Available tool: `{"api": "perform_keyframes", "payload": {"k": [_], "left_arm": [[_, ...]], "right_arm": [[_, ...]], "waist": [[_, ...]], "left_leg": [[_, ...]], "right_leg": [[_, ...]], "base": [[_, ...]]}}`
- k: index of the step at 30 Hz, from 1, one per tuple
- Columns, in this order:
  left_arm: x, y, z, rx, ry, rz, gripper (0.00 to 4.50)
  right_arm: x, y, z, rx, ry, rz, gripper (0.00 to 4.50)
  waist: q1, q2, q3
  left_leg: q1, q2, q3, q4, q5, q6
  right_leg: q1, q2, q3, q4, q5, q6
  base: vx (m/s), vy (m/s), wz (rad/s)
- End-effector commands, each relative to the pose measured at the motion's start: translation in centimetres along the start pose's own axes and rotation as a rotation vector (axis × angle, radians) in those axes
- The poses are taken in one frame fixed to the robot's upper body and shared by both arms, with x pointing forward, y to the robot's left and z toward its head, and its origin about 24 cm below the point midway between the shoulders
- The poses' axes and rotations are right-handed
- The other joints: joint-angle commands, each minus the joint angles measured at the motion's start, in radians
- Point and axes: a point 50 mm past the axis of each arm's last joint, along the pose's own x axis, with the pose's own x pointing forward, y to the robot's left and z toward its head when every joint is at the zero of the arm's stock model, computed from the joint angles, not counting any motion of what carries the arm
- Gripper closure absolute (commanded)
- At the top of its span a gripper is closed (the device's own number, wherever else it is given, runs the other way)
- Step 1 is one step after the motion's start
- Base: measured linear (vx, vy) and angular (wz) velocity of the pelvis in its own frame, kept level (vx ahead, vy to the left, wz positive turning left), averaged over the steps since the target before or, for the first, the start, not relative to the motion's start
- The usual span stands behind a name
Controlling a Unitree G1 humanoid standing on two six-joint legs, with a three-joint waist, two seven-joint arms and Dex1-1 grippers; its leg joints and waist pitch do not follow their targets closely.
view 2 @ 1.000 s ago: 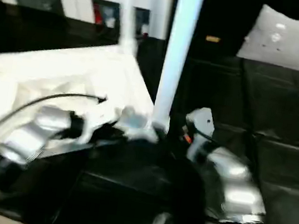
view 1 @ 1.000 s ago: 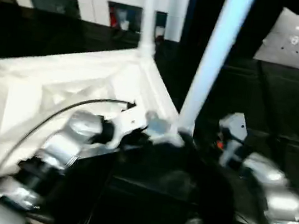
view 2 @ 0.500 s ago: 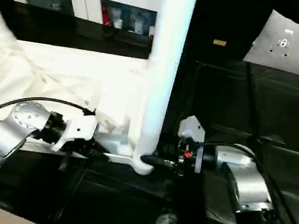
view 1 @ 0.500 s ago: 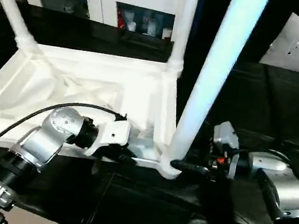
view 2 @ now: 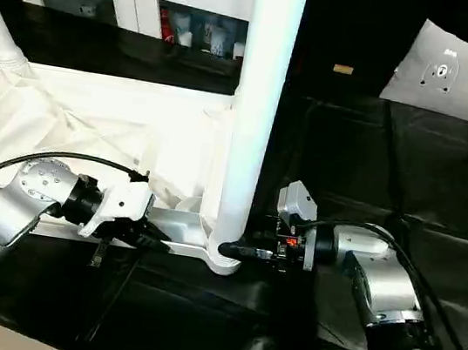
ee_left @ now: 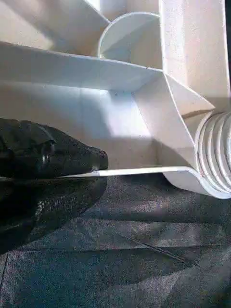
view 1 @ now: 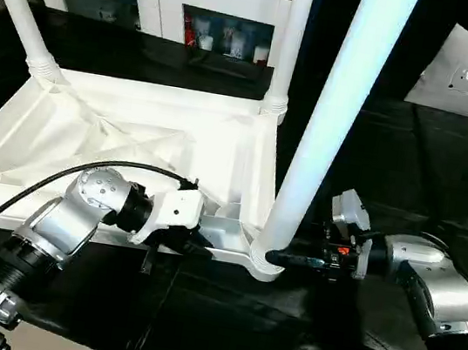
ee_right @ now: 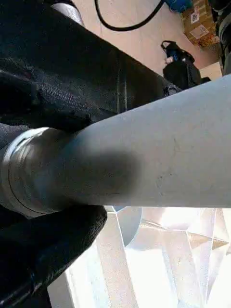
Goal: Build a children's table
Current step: Rotate leg to tighten
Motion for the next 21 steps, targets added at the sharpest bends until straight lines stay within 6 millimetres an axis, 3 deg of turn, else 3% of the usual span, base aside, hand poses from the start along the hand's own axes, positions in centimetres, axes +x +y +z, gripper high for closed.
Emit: {"api": "perform_keyframes", "payload": {"k": [1, 9, 10, 11, 13, 14, 15, 17, 20, 21], "left_arm": [[0.7, -0.6, 0.7, 0.050, -0.004, -0.086, 4.50], [1.5, 0.2, 1.3, -0.029, -0.047, 0.017, 4.50], [1.9, 0.5, 1.8, -0.061, -0.072, 0.067, 4.50], [2.3, 0.7, 2.1, -0.085, -0.084, 0.101, 4.50], [2.9, 1.0, 2.5, -0.108, -0.096, 0.142, 4.50], [3.5, 1.3, 2.9, -0.133, -0.110, 0.187, 4.50], [3.5, 1.3, 3.0, -0.136, -0.112, 0.193, 4.50], [4.7, 2.3, 4.1, -0.194, -0.143, 0.317, 4.50], [5.4, 3.4, 4.9, -0.253, -0.168, 0.437, 4.50], [5.7, 3.7, 5.3, -0.276, -0.177, 0.473, 4.50]], "right_arm": [[0.4, 0.2, -0.1, 0.030, -0.017, 0.031, 2.43], [1.6, 1.1, -0.8, 0.104, -0.068, -0.048, 2.43], [2.5, 1.1, -1.0, 0.132, -0.077, -0.126, 2.43], [3.2, 0.9, -1.2, 0.143, -0.077, -0.203, 2.43], [4.1, 0.6, -1.5, 0.166, -0.079, -0.303, 2.43], [5.0, 0.4, -1.4, 0.181, -0.095, -0.383, 2.43], [5.1, 0.3, -1.4, 0.183, -0.097, -0.394, 2.43], [6.8, -0.2, -1.0, 0.246, -0.136, -0.527, 2.44], [7.9, -1.0, -0.5, 0.294, -0.160, -0.666, 2.44], [8.4, -1.4, -0.2, 0.335, -0.177, -0.755, 2.44]], "waist": [[0.002, -0.011, -0.076], [0.005, -0.013, -0.070], [0.004, -0.011, -0.068], [0.003, -0.003, -0.059], [-0.005, -0.006, -0.057], [-0.015, -0.007, -0.058], [-0.024, -0.007, -0.056], [-0.038, -0.004, -0.056], [-0.058, 0.001, -0.051], [-0.062, 0.000, -0.055]], "left_leg": [[-0.006, 0.042, 0.002, -0.058, 0.004, 0.139], [-0.004, 0.040, 0.003, -0.062, -0.028, 0.123], [-0.004, 0.040, 0.003, -0.064, -0.035, 0.116], [0.001, 0.039, 0.003, -0.067, -0.073, 0.097], [0.004, 0.033, 0.001, -0.071, -0.108, 0.058], [-0.001, 0.027, -0.003, -0.072, -0.123, 0.044], [-0.003, 0.027, -0.004, -0.074, -0.126, 0.041], [0.003, 0.028, -0.005, -0.074, -0.154, 0.044], [0.008, 0.022, -0.008, -0.073, -0.209, 0.044], [0.005, 0.021, -0.010, -0.073, -0.206, 0.043]], "right_leg": [[0.081, -0.072, 0.046, -0.052, -0.223, -0.216], [0.078, -0.071, 0.046, -0.063, -0.301, -0.191], [0.078, -0.071, 0.047, -0.064, -0.316, -0.185], [0.072, -0.070, 0.045, -0.076, -0.386, -0.168], [0.072, -0.070, 0.042, -0.086, -0.475, -0.131], [0.079, -0.071, 0.038, -0.091, -0.529, -0.102], [0.078, -0.069, 0.037, -0.097, -0.544, -0.085], [0.073, -0.067, 0.034, -0.102, -0.547, -0.086], [0.066, -0.066, 0.027, -0.115, -0.601, -0.075], [0.070, -0.065, 0.026, -0.115, -0.594, -0.070]], "base": [[0.000, 0.000, 0.00], [0.000, 0.000, 0.00], [0.000, 0.000, 0.00], [0.000, 0.000, 0.00], [0.000, 0.000, 0.00], [0.000, 0.000, 0.00], [0.000, 0.000, 0.00], [0.000, 0.000, 0.00], [0.000, 0.000, 0.00], [0.000, 0.000, 0.00]]}}
